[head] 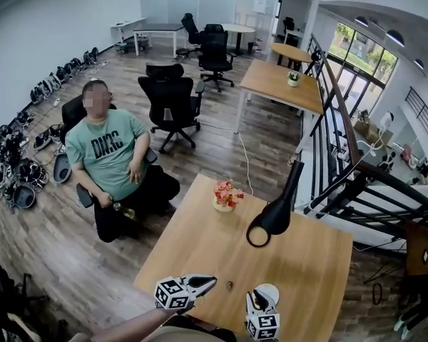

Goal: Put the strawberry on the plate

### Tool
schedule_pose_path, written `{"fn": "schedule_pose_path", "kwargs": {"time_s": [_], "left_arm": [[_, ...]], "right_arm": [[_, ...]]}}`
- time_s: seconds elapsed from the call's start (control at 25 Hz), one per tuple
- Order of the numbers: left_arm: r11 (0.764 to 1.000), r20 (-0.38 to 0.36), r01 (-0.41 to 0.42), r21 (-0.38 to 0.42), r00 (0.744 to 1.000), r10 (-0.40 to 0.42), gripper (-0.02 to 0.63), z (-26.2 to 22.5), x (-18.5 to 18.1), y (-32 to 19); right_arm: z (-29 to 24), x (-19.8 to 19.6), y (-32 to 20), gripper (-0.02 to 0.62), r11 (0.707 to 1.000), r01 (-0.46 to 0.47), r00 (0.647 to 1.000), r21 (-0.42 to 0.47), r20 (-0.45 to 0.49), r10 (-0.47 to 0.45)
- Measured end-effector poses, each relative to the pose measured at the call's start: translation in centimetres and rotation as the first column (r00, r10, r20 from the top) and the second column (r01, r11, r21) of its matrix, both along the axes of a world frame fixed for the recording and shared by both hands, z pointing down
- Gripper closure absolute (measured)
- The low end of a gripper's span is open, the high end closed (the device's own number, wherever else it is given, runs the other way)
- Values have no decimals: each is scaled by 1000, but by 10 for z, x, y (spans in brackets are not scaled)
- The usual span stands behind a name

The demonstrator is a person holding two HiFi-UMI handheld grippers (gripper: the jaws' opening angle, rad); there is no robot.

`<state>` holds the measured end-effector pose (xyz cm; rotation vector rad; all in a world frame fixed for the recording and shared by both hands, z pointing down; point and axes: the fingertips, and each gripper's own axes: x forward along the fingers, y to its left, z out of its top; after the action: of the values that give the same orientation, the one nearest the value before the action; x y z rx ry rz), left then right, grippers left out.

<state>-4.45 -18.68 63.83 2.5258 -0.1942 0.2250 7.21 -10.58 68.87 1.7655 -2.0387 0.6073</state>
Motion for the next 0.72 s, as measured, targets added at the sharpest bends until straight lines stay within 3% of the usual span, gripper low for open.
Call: {"fn": "schedule_pose_path", "kwargs": {"time_s": [0.4, 0.72], "left_arm": [[991, 36, 132, 37, 990, -133, 601, -9, 14, -2], [976, 68, 213, 52, 974, -216, 601, -11, 14, -4]], "right_arm": [[32, 18, -27, 514, 986, 161, 987, -36, 21, -160], [64, 27, -40, 514, 969, 235, 972, -80, 42, -233]]}}
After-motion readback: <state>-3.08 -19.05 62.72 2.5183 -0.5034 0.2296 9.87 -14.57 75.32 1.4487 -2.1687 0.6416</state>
